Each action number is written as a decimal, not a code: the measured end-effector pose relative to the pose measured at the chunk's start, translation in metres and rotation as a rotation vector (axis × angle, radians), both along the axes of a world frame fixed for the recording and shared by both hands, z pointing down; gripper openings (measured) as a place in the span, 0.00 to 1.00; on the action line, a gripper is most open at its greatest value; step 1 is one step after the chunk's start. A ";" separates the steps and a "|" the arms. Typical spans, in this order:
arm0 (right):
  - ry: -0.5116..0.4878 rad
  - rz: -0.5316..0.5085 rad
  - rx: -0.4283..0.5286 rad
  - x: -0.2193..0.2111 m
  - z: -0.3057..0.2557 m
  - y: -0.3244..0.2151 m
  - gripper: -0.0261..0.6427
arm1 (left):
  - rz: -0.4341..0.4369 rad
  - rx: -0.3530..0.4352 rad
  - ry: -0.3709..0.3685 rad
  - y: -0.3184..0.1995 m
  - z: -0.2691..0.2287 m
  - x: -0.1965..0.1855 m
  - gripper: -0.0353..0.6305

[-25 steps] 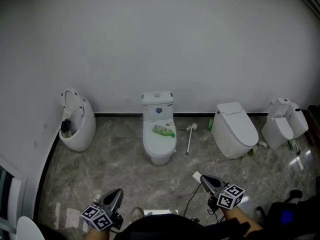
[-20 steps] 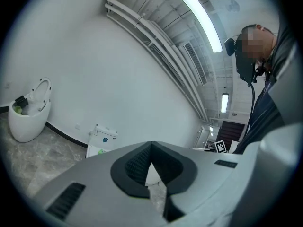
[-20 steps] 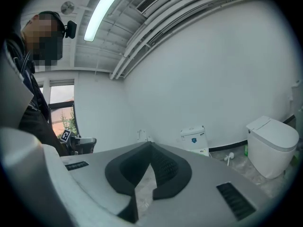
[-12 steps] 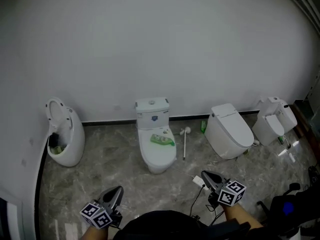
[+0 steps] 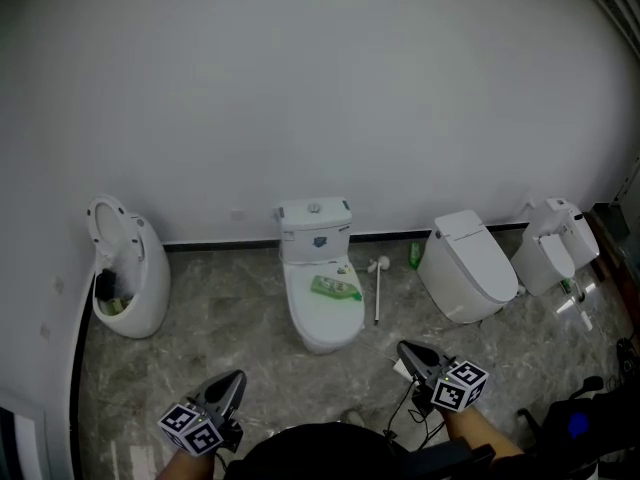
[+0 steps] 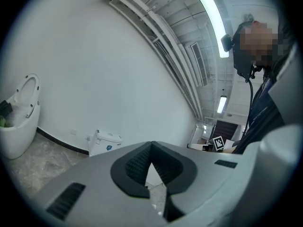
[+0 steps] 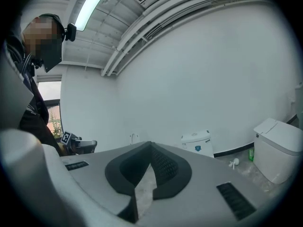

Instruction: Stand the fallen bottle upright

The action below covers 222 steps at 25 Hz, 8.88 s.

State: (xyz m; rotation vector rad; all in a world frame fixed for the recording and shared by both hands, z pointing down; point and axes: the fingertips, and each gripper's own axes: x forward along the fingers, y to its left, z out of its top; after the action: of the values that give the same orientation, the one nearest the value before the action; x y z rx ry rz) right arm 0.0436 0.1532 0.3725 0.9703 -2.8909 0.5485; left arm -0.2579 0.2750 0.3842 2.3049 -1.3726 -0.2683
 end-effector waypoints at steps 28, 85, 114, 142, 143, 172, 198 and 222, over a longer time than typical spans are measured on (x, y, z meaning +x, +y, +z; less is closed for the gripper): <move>-0.018 -0.146 -0.024 0.078 0.030 -0.376 0.06 | -0.121 -0.040 0.002 -0.337 0.009 0.112 0.09; 0.553 -0.227 -0.356 -0.056 0.595 -0.656 0.32 | 0.091 -0.496 0.039 -0.694 0.453 0.041 0.09; 0.803 -0.246 -0.401 -0.055 0.722 -0.656 0.29 | 0.116 -0.559 0.050 -0.685 0.521 0.027 0.09; 1.506 -0.467 0.177 -0.081 0.506 -0.658 0.28 | 0.038 -0.363 0.110 -0.660 0.323 -0.008 0.09; 1.549 -0.482 0.205 -0.081 0.505 -0.654 0.28 | 0.040 -0.360 0.104 -0.656 0.319 -0.010 0.09; 1.447 -0.534 0.227 -0.135 0.457 -0.590 0.41 | 0.033 -0.370 0.038 -0.599 0.282 -0.024 0.09; 0.616 -0.129 -0.104 -0.048 0.249 -0.614 0.14 | 0.030 -0.219 0.027 -0.616 0.152 0.013 0.09; -0.066 -0.141 0.099 -0.039 -0.071 -0.577 0.06 | -0.026 0.091 0.017 -0.589 -0.085 0.005 0.09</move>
State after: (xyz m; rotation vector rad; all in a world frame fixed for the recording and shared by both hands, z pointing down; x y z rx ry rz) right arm 0.0045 -0.4236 0.3013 0.7644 -3.0408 0.4391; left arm -0.2531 -0.3138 0.2991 2.3540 -1.4103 -0.3642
